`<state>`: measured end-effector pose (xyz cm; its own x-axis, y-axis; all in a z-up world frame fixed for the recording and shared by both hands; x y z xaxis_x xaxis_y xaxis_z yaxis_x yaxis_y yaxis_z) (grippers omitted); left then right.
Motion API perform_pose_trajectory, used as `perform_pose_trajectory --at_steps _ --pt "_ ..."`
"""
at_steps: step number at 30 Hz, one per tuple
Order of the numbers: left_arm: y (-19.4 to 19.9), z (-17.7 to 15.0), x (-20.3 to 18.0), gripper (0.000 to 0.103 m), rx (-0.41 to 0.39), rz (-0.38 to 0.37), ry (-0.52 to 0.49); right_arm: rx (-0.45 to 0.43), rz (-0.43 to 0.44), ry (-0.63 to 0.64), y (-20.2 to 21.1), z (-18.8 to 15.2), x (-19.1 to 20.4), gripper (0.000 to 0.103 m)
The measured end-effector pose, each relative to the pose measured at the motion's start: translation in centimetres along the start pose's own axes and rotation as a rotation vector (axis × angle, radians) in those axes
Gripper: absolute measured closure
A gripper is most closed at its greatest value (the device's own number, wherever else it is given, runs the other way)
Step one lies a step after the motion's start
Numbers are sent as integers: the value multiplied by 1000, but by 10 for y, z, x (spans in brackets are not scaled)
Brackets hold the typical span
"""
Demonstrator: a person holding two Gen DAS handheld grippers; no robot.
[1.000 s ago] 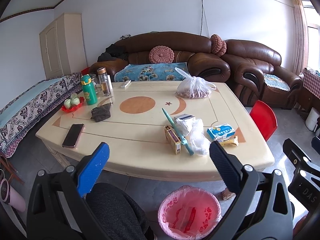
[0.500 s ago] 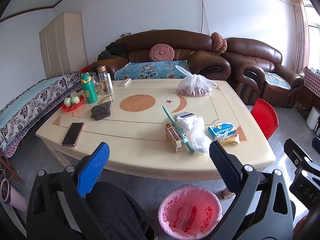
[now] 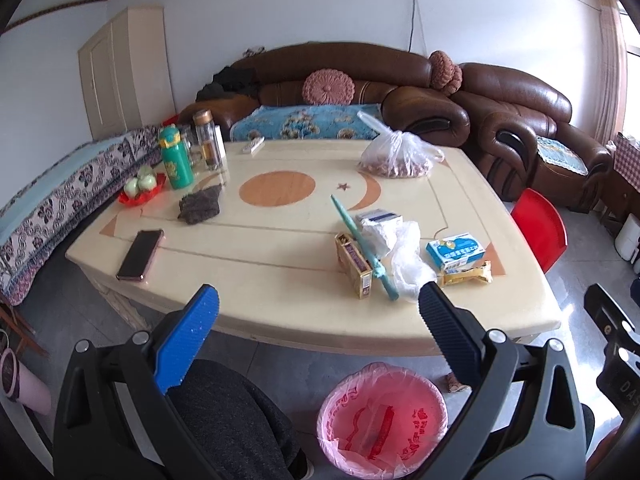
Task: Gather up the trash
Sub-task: 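Grasp the purple cigarette box with the left gripper while the right grasps the gold wrapper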
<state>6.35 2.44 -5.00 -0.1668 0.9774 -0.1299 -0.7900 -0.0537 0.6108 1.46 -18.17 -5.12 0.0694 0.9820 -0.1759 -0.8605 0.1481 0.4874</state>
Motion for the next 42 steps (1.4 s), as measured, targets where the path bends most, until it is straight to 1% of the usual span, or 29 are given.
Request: perform_pose_trajectory --at_steps 5,7,8,10,15,18,21,22,24,25,26,28,29,31,33,38,40,42 --pt "-25 -3 8 5 51 27 21 29 86 18 -27 -5 1 6" --pt "-34 -4 11 5 68 31 29 38 97 22 -37 -8 1 6" --pt "-40 3 8 5 73 34 30 40 100 30 -41 -8 2 6" --pt "-53 5 6 5 85 43 30 51 111 56 -51 -9 3 6" --pt "-82 11 1 5 128 57 28 110 180 119 -88 -8 0 6" --pt "-98 17 -2 5 150 62 37 129 227 153 -106 -4 -2 6" --pt "-119 23 -12 5 203 43 46 146 285 222 -128 1 -3 6" --pt "-125 25 -16 5 216 38 40 154 292 261 -137 3 -5 6" --pt "-135 29 -23 5 221 51 21 168 325 336 -155 5 -9 6" --pt "-139 30 -27 5 222 57 10 180 355 357 -162 5 -11 6" --pt "-145 31 -30 5 232 58 2 198 414 382 -170 6 -11 6" --pt "-155 29 -34 5 249 54 -5 223 497 412 -180 6 -11 6" --pt "-162 28 -34 5 266 57 -4 233 524 439 -186 7 -11 6" --pt "-174 28 -37 5 289 67 -1 246 540 489 -196 8 -9 6" --pt "-185 29 -39 5 296 84 0 261 603 521 -207 10 -5 6" --pt "-207 31 -40 5 339 113 -2 299 722 570 -233 12 3 6" --pt "-217 33 -43 5 350 134 -9 310 739 594 -244 14 4 6" --pt "-223 34 -47 5 357 137 -17 326 762 610 -253 15 4 6"
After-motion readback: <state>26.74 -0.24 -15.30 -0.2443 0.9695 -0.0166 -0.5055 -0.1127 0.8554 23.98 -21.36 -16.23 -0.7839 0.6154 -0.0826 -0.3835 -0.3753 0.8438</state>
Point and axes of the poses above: each gripper's, at about its wrist camera, not at the fingertips, and y roughly against the way its jaws point, x to its left, z to its top, the point moved 3 cm from there along -y, roughly the way its jaws point, and after that the axes turned 13 degrees about y, right-handed, at the moved point
